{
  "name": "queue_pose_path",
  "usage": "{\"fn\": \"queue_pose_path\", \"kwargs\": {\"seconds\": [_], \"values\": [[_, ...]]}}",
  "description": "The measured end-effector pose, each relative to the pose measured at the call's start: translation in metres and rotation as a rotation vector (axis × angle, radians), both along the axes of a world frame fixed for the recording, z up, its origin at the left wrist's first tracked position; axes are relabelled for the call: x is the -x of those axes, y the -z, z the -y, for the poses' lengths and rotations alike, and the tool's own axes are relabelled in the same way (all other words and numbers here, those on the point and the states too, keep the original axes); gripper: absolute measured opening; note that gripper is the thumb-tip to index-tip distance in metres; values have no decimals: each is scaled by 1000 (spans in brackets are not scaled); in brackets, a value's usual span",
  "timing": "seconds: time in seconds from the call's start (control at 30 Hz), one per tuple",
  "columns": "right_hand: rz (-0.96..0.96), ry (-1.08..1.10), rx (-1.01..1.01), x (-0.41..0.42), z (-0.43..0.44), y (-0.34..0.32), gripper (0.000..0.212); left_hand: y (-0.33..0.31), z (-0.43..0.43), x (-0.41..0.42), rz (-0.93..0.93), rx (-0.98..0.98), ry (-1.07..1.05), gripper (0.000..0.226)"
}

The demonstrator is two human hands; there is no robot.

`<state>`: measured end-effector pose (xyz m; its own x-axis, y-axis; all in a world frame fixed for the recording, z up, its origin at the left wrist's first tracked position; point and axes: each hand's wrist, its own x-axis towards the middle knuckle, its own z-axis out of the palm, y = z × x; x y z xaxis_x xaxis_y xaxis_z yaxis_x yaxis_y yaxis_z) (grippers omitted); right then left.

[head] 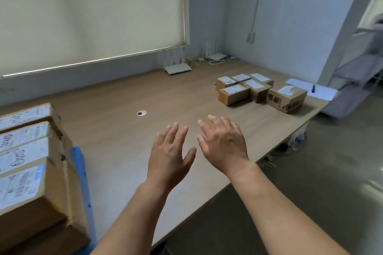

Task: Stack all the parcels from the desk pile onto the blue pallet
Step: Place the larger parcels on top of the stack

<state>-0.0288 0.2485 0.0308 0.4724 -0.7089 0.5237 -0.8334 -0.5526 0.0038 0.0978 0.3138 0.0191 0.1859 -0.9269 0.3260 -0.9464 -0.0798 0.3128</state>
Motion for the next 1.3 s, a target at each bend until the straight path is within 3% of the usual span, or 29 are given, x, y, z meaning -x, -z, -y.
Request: {"fn": "queue_pose_path", "kwargs": {"seconds": [0.57, 0.97, 1.3], "values": [[-98, 210, -102, 97, 183, 28, 50, 35, 219, 82, -35, -95, 147, 67], [-130, 170, -247, 96, 332, 49, 52, 59, 362, 76, -85, -184, 62, 69], [-106, 130, -422, 113, 412, 77, 54, 89, 401, 59, -120, -319, -46, 68]]}}
